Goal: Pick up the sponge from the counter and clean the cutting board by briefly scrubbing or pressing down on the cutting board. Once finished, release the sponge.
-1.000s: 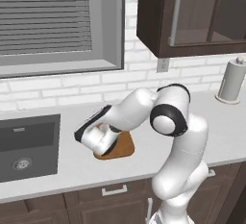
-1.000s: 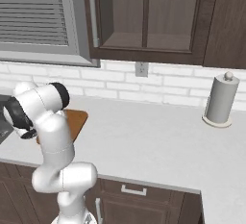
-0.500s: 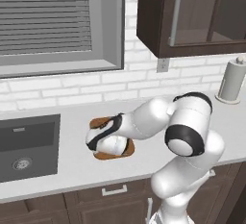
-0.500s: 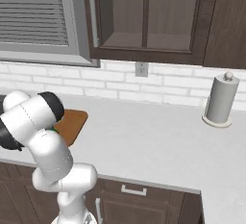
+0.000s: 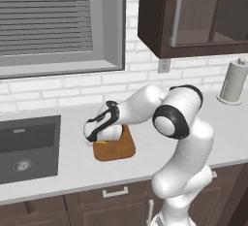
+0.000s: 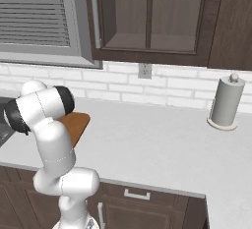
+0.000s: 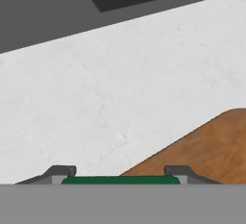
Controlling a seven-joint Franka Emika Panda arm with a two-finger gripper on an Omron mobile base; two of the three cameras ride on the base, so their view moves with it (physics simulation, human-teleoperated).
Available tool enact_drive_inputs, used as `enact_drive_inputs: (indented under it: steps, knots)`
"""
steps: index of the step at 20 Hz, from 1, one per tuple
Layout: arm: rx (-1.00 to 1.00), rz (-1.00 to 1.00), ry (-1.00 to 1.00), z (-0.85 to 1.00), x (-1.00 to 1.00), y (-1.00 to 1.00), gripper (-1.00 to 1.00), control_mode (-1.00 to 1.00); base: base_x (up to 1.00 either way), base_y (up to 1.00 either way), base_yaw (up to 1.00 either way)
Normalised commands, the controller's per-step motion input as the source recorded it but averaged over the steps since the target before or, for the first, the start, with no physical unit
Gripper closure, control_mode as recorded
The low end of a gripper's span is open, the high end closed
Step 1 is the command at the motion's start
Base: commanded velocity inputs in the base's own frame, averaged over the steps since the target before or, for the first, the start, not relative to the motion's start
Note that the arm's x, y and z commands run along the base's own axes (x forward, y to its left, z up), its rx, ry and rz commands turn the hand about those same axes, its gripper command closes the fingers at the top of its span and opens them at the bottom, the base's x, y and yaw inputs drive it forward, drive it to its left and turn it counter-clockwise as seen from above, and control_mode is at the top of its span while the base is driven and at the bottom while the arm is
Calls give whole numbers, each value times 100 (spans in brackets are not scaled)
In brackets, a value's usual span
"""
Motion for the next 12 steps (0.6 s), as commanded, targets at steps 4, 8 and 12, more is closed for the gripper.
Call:
enact_drive_inputs:
  steps: [4, 8, 12]
  knots:
    - [0, 23, 0, -56, -11, 0, 100, -100, 0, 0, 0]
    - [-1, 18, 0, -43, -8, -3, 100, -100, 0, 0, 0]
    - [0, 13, 0, -41, -3, -8, 100, -100, 0, 0, 0]
